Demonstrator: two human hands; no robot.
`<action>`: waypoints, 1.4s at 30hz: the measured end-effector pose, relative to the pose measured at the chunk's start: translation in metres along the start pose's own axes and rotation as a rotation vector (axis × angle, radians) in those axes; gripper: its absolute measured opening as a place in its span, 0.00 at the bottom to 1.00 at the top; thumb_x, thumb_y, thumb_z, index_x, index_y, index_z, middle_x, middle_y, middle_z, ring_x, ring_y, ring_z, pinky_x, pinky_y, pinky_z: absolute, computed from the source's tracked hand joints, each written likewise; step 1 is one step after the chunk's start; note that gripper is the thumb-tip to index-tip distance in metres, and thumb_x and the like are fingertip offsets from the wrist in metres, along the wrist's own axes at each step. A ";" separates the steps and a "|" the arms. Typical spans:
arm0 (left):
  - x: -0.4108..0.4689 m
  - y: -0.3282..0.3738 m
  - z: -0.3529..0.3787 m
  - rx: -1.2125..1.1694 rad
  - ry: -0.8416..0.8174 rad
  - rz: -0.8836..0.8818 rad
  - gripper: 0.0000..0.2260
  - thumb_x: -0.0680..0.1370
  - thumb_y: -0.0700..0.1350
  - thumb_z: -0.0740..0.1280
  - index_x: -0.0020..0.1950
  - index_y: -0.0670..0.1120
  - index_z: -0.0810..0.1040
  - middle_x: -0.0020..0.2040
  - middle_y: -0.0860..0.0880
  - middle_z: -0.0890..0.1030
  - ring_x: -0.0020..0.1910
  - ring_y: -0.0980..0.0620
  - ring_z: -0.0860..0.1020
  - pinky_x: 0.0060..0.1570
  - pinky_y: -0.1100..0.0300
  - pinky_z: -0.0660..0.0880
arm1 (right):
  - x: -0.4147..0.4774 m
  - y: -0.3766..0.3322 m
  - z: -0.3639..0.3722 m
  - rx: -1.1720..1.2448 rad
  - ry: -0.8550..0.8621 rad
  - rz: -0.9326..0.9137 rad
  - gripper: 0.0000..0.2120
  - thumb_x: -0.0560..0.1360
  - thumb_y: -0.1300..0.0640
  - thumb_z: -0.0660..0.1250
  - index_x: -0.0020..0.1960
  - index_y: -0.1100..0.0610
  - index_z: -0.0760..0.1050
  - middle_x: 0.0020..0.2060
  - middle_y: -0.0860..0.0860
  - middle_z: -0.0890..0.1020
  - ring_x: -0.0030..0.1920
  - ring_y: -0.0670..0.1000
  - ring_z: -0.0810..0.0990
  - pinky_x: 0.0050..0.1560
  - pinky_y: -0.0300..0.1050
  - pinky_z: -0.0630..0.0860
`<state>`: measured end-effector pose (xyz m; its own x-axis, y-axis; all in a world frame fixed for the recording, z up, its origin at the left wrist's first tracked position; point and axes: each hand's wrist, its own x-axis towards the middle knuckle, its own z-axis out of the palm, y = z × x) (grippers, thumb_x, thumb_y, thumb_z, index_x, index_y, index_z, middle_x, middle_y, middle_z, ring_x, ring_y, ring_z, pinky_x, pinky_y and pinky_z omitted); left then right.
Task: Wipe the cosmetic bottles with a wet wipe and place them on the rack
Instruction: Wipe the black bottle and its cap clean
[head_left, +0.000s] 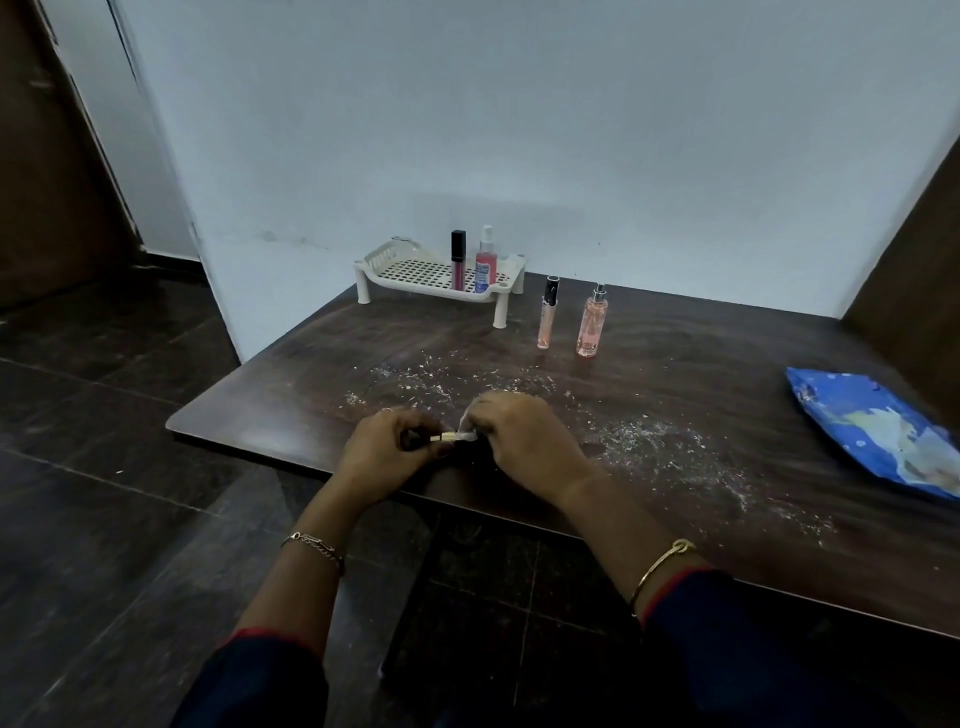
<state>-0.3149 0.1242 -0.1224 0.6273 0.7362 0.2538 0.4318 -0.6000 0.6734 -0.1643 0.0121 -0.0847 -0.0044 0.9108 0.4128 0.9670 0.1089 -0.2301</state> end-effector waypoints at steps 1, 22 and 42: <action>0.000 0.000 0.000 -0.003 -0.001 0.005 0.08 0.69 0.49 0.75 0.47 0.52 0.84 0.41 0.54 0.82 0.42 0.56 0.79 0.41 0.64 0.72 | -0.001 0.003 -0.001 0.013 0.002 0.008 0.12 0.68 0.69 0.62 0.44 0.57 0.80 0.43 0.51 0.82 0.45 0.51 0.79 0.48 0.49 0.77; -0.001 0.002 -0.002 0.003 -0.008 0.035 0.07 0.70 0.49 0.75 0.47 0.51 0.84 0.40 0.54 0.80 0.38 0.58 0.76 0.37 0.68 0.69 | 0.002 0.018 -0.019 0.199 -0.037 0.188 0.09 0.74 0.67 0.65 0.48 0.56 0.82 0.45 0.49 0.83 0.43 0.43 0.77 0.46 0.35 0.72; 0.000 0.003 -0.003 -0.004 -0.042 0.022 0.06 0.74 0.51 0.69 0.45 0.50 0.84 0.37 0.52 0.83 0.37 0.56 0.79 0.38 0.61 0.73 | -0.003 0.010 -0.016 -0.008 -0.003 -0.038 0.12 0.71 0.66 0.64 0.47 0.53 0.81 0.45 0.48 0.83 0.48 0.50 0.79 0.49 0.44 0.76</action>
<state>-0.3156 0.1230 -0.1185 0.6638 0.7086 0.2393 0.4146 -0.6149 0.6708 -0.1506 0.0041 -0.0738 -0.0420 0.9074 0.4181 0.9683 0.1402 -0.2069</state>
